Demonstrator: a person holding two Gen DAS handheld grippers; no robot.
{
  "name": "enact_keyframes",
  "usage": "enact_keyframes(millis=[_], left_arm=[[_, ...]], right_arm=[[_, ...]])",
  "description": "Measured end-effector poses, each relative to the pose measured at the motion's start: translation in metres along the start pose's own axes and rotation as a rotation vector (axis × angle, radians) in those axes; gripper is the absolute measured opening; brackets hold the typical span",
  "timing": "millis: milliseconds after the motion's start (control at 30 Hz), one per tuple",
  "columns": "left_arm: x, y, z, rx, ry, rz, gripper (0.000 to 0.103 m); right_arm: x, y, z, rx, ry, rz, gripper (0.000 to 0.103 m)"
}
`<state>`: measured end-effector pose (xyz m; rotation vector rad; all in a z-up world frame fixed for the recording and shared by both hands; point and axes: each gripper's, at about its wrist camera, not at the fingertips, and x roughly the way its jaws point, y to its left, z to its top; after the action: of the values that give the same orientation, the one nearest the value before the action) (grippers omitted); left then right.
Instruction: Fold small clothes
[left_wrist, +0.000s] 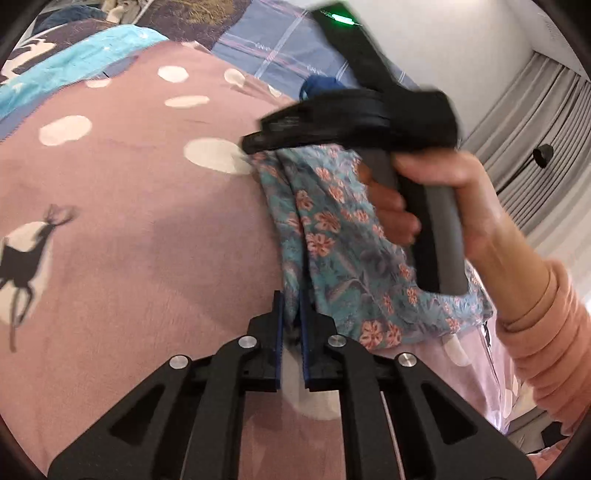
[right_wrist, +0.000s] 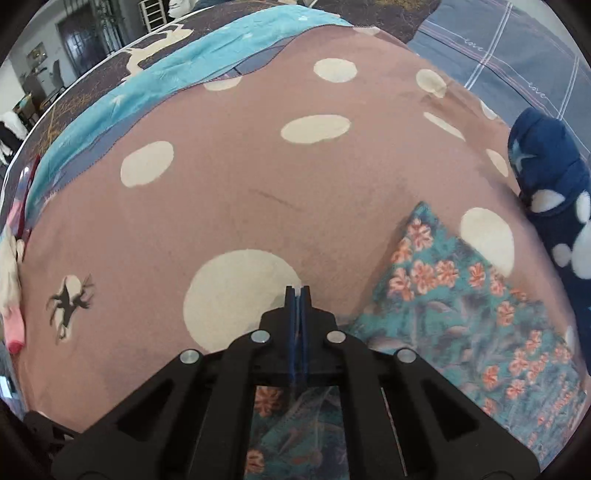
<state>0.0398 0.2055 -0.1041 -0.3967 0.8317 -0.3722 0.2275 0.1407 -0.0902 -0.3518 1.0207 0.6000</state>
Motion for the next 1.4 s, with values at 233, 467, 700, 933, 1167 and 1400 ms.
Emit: enact_keyframes(millis=[233, 467, 700, 933, 1167, 1400], left_arm=[[-0.043, 0.029, -0.008, -0.053, -0.070, 0.042, 0.013], [-0.048, 0.027, -0.002, -0.067, -0.094, 0.061, 0.015], [-0.068, 0.038, 0.000, -0.105, -0.142, 0.109, 0.015], [-0.053, 0.039, 0.025, -0.078, -0.091, 0.083, 0.037], [0.033, 0.016, 0.076, 0.024, 0.088, -0.011, 0.055], [0.096, 0.018, 0.113, -0.073, 0.157, -0.151, 0.054]], right_arm=[[-0.105, 0.022, -0.070, -0.166, -0.212, -0.017, 0.027], [-0.114, 0.103, -0.184, -0.493, -0.199, -0.118, 0.031], [-0.075, 0.136, -0.181, -0.491, -0.246, -0.304, 0.004], [-0.099, 0.119, -0.196, -0.476, -0.299, -0.226, 0.014], [-0.111, 0.121, -0.214, -0.448, -0.303, -0.300, 0.056], [-0.085, 0.123, -0.194, -0.361, -0.238, -0.353, 0.056]])
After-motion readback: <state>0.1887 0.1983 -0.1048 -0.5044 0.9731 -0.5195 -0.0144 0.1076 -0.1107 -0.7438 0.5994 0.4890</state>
